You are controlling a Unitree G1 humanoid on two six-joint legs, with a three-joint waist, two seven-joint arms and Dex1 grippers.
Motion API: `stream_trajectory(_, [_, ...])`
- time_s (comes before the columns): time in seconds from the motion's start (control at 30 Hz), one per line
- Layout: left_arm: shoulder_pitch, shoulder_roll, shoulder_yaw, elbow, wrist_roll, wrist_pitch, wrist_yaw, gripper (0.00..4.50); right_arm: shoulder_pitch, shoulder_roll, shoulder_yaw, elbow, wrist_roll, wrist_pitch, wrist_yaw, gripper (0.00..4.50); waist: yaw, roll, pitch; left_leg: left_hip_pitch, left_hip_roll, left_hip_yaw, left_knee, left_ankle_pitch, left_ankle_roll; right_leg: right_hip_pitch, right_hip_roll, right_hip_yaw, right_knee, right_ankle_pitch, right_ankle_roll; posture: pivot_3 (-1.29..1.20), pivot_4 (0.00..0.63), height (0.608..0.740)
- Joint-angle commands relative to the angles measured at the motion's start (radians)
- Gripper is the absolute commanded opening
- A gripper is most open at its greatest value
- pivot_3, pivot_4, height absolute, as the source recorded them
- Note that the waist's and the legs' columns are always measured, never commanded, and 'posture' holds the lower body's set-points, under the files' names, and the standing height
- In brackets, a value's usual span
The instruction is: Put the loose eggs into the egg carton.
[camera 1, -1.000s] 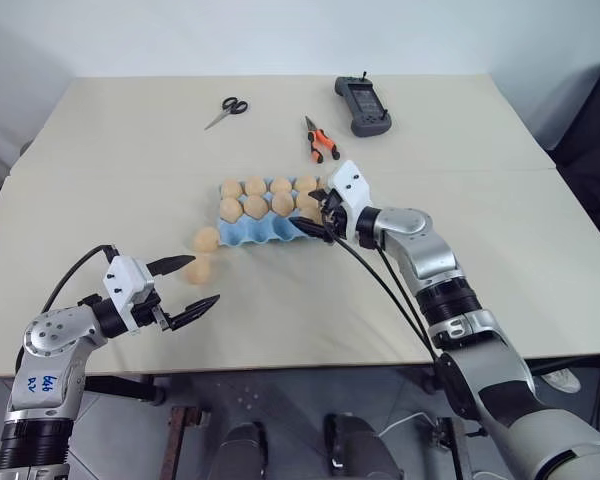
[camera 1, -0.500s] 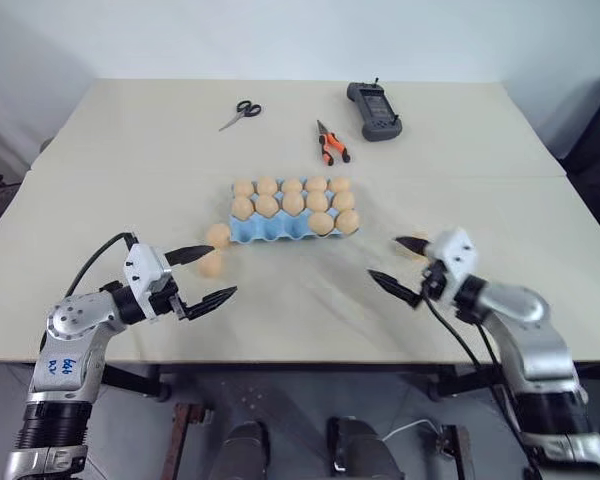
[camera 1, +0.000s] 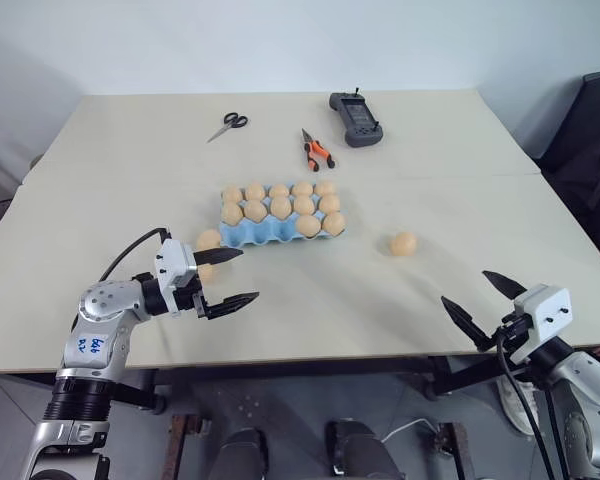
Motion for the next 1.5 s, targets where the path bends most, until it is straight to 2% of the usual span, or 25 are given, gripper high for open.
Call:
stream_trajectory(0.03, [-0.012,-0.003,0.007,-0.019,-0.005,-0.002,-0.004,4.5,-0.066,-0.032,-0.005,0.032,0.022,-0.01,0.003,4.46,0.002,0.0,0.0,-0.001,0.0,0.0,0.0,0.0,0.0,0.0,0.0,0.0,-0.001,0.0,0.0,0.0,0.15,0.74])
stream_trajectory(0.2, [0.012,-0.001,0.027,-0.049,-0.008,0.004,0.021,4.5,-0.292,-0.081,0.085,0.162,-0.003,0.194,-0.038,4.46,0.0,0.0,0.0,-0.002,0.001,0.002,-0.002,-0.001,0.0,-0.003,-0.001,0.002,-0.002,0.003,0.003,0.0,0.15,0.74])
stream_trajectory(0.3, [0.032,-0.003,0.037,-0.066,-0.005,-0.006,0.04,4.5,-0.408,-0.087,0.136,0.254,-0.02,0.236,-0.025,4.46,0.005,0.0,0.0,-0.007,0.002,0.002,-0.004,0.0,-0.001,-0.01,0.0,0.002,-0.001,0.003,0.002,0.0,0.15,0.74])
stream_trajectory(0.47, [0.084,0.001,0.054,-0.114,-0.012,0.002,0.065,4.5,-0.57,-0.068,0.215,0.424,-0.041,0.258,0.007,4.46,0.006,0.0,0.0,-0.013,0.002,0.002,-0.007,-0.001,-0.002,-0.016,0.001,0.0,-0.002,0.002,0.002,0.0,0.15,0.74])
stream_trajectory(0.67, [0.118,-0.002,0.065,-0.154,-0.015,0.013,0.094,4.5,-0.694,-0.035,0.278,0.614,-0.094,0.209,0.012,4.46,0.006,0.0,0.0,-0.023,0.002,0.006,-0.002,-0.002,-0.001,-0.026,0.001,0.0,0.0,0.003,0.004,0.0,0.15,0.74])
stream_trajectory(0.77, [0.124,-0.006,0.066,-0.163,-0.014,0.015,0.105,4.5,-0.73,-0.011,0.279,0.675,-0.098,0.147,0.018,3.83,0.005,0.0,0.0,-0.022,0.002,0.008,0.0,-0.001,0.0,-0.026,0.001,0.001,0.001,0.005,0.006,0.0,0.15,0.74])
stream_trajectory(0.9, [0.132,-0.005,0.076,-0.173,-0.015,0.016,0.122,4.5,-0.743,0.002,0.3,0.671,-0.107,0.126,0.045,2.48,0.004,0.0,0.0,-0.021,0.002,0.011,0.0,-0.001,0.001,-0.026,0.001,0.001,0.001,0.006,0.008,0.0,0.15,0.74])
stream_trajectory(0.93, [0.138,-0.002,0.086,-0.174,-0.017,0.017,0.129,4.5,-0.743,0.007,0.307,0.648,-0.107,0.126,0.053,2.36,0.003,0.0,0.0,-0.021,0.002,0.012,0.0,-0.001,0.001,-0.026,0.001,0.001,0.001,0.006,0.008,0.0,0.15,0.74])
stream_trajectory(1.13, [0.199,0.011,0.18,-0.177,-0.031,0.019,0.185,4.5,-0.831,0.106,0.39,0.497,-0.101,0.206,0.074,2.33,-0.026,0.001,0.0,-0.021,0.004,0.014,-0.001,-0.002,0.001,-0.03,0.003,0.004,0.004,0.006,0.008,0.0,0.15,0.74])
stream_trajectory(1.27, [0.262,0.021,0.253,-0.169,-0.029,0.011,0.214,4.5,-0.942,0.227,0.49,0.471,-0.144,0.281,0.029,2.33,-0.033,0.001,0.0,-0.02,0.004,0.015,0.0,-0.002,0.0,-0.03,0.002,0.005,0.008,0.006,0.007,0.0,0.15,0.74])
stream_trajectory(1.5, [0.318,0.015,0.299,-0.219,-0.034,0.021,0.258,4.5,-1.14,0.399,0.556,0.755,-0.241,0.227,-0.08,2.33,-0.027,0.0,0.0,-0.021,0.004,0.013,0.0,-0.001,-0.001,-0.031,-0.002,0.0,0.006,0.006,0.004,0.0,0.15,0.74])
